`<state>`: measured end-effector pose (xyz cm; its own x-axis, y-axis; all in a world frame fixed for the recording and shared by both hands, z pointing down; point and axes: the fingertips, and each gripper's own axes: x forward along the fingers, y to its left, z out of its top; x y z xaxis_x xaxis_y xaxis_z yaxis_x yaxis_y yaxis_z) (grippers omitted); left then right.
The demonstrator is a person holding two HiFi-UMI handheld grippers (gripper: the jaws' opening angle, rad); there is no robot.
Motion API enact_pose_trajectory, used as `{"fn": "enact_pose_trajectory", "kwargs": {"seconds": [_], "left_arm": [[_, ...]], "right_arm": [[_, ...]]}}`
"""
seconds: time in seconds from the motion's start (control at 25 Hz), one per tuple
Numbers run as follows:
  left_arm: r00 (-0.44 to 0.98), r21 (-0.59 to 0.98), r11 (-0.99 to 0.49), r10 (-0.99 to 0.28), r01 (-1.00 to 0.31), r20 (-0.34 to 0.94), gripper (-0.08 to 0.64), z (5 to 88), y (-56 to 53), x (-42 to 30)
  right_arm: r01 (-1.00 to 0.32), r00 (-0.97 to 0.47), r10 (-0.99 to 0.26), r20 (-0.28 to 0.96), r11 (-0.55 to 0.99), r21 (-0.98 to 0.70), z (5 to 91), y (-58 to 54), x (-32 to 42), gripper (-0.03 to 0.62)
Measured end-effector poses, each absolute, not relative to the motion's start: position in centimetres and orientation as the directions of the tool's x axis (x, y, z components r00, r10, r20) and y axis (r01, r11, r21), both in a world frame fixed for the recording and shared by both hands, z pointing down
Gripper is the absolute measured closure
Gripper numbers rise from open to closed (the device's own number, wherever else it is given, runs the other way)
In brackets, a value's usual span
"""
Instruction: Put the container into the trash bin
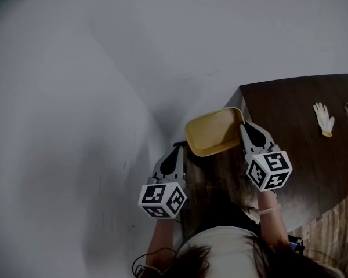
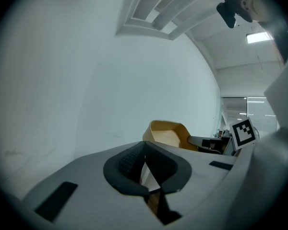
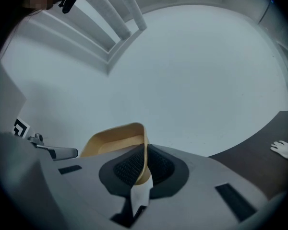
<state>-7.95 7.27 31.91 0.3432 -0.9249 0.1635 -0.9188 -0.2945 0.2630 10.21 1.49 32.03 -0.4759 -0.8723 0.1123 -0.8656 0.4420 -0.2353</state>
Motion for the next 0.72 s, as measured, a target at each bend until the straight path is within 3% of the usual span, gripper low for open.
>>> {"fn": "enact_pose_trajectory", "kwargs": {"seconds": [0.72], "left_arm": [[0.341,0.250,-0.287,-0.916,-0.925,0.210,0.540,35.8,-4.8,-8.5]], "right_arm": [[-0.848,-0.525,-0.827,0.200,0.489,-0.202,36.8,-9.7,7.9,0.571]]}}
